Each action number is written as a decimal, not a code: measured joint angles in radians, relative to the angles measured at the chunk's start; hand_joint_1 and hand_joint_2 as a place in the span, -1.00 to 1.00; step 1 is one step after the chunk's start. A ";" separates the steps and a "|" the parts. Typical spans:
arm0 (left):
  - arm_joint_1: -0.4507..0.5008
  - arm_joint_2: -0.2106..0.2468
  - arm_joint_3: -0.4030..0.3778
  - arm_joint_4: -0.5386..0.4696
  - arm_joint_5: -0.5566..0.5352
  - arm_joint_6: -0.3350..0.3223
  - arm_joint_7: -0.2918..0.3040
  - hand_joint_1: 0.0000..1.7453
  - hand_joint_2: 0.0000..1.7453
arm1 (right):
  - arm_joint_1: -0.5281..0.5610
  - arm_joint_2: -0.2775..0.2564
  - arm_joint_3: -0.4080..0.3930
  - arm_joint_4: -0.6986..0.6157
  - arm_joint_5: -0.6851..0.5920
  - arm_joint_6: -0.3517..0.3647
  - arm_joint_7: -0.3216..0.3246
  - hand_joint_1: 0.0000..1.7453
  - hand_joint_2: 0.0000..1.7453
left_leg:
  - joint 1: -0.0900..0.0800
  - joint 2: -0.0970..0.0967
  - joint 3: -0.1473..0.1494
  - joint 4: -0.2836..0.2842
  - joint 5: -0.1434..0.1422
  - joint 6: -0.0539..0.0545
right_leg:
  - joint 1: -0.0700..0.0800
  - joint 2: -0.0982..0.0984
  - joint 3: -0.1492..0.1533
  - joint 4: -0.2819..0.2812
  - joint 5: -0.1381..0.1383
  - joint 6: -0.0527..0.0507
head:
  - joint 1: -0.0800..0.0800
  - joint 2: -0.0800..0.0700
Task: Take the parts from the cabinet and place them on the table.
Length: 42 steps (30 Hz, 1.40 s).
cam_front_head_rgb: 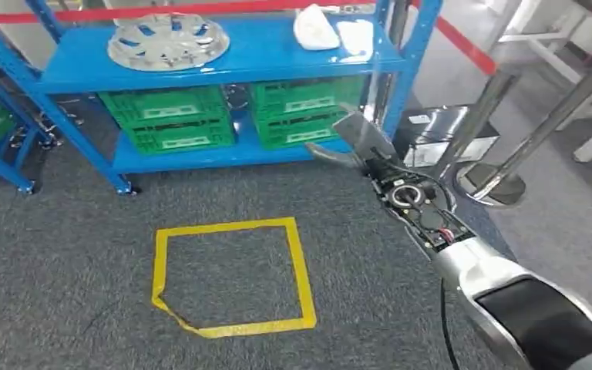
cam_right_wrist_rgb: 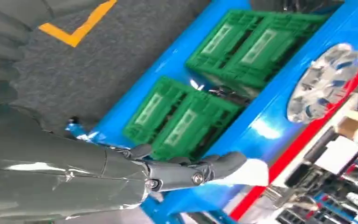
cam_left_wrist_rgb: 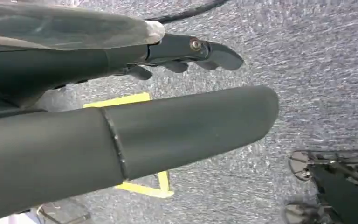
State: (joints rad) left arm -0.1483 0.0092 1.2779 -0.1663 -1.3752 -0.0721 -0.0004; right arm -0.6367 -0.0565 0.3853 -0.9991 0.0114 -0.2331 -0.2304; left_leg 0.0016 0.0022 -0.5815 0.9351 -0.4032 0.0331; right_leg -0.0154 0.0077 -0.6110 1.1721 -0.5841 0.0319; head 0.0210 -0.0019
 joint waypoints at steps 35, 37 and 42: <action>0.007 0.002 0.002 0.001 -0.024 0.000 -0.002 -1.00 -1.00 | 0.033 -0.008 0.009 0.018 -0.030 -0.002 0.012 -1.00 -1.00 | -0.004 -0.008 0.029 -0.001 -0.023 0.006 | -0.002 0.000 -0.083 0.099 0.016 0.004 | 0.018 0.000; 0.008 0.001 0.002 0.001 -0.023 0.003 -0.001 -1.00 -1.00 | 0.030 -0.008 0.009 0.018 -0.030 0.000 0.011 -1.00 -1.00 | -0.008 -0.009 0.051 -0.001 -0.037 0.004 | 0.001 0.000 -0.019 -0.071 0.129 -0.008 | 0.024 0.000; 0.005 -0.002 0.003 0.002 -0.013 0.009 0.004 -1.00 -1.00 | 0.019 -0.009 0.011 0.021 -0.032 0.005 -0.005 -1.00 -1.00 | -0.008 -0.008 0.063 -0.003 -0.057 -0.017 | 0.016 0.000 0.038 -0.208 0.161 -0.032 | 0.018 0.000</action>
State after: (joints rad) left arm -0.1437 0.0076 1.2810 -0.1640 -1.3886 -0.0633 0.0038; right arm -0.6174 -0.0652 0.3967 -0.9785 -0.0210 -0.2277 -0.2350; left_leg -0.0066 -0.0056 -0.5183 0.9324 -0.4600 0.0157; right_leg 0.0008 0.0076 -0.5732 0.9637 -0.4230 0.0000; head 0.0385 -0.0019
